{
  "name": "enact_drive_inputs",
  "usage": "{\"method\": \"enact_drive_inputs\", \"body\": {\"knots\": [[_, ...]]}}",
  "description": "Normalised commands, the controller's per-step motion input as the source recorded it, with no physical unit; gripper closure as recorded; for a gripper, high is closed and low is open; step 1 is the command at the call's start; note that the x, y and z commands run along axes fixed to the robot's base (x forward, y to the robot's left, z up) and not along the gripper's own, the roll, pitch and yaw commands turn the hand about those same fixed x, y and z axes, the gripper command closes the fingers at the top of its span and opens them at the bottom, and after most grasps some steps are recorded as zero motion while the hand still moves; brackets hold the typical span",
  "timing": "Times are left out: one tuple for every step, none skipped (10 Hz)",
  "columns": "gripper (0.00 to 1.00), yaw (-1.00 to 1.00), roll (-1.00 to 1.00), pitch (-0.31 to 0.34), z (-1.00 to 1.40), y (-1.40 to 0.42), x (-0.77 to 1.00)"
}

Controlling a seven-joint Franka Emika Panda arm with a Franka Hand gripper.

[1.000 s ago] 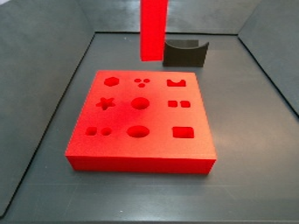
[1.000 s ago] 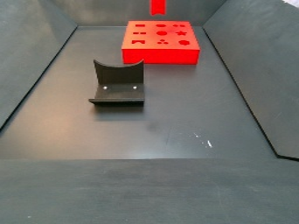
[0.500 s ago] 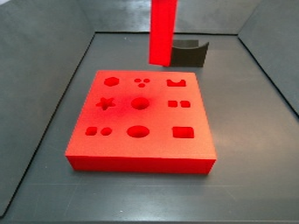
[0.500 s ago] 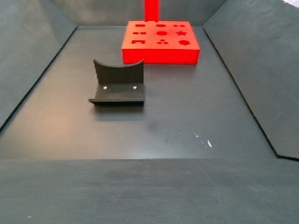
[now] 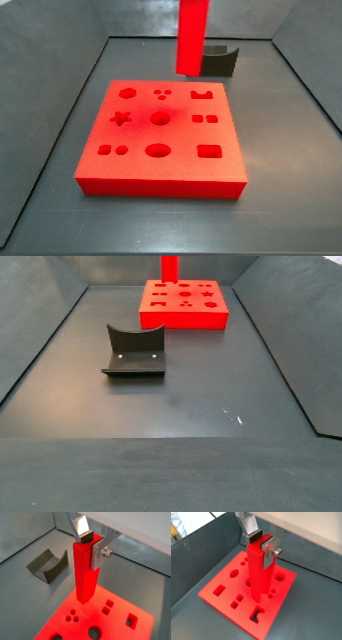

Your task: Insert the arch object.

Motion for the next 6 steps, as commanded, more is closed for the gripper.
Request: {"method": "enact_drive_inputs", "body": {"knots": [[1.00, 0.14, 0.35, -0.034, 0.00, 0.05, 0.71], [1.00, 0.13, 0.32, -0.027, -0.03, 0.00, 0.61], [1.00, 0.06, 0.01, -0.003, -0.01, 0.00, 0.27], [1.00, 0.15, -0.09, -0.059, -0.14, 0.00, 0.20], [1.00, 0.31, -0.08, -0.074, -0.38, 0.00, 0.23], [1.00, 0.43, -0.10, -0.067, -0.43, 0.00, 0.21]]}}
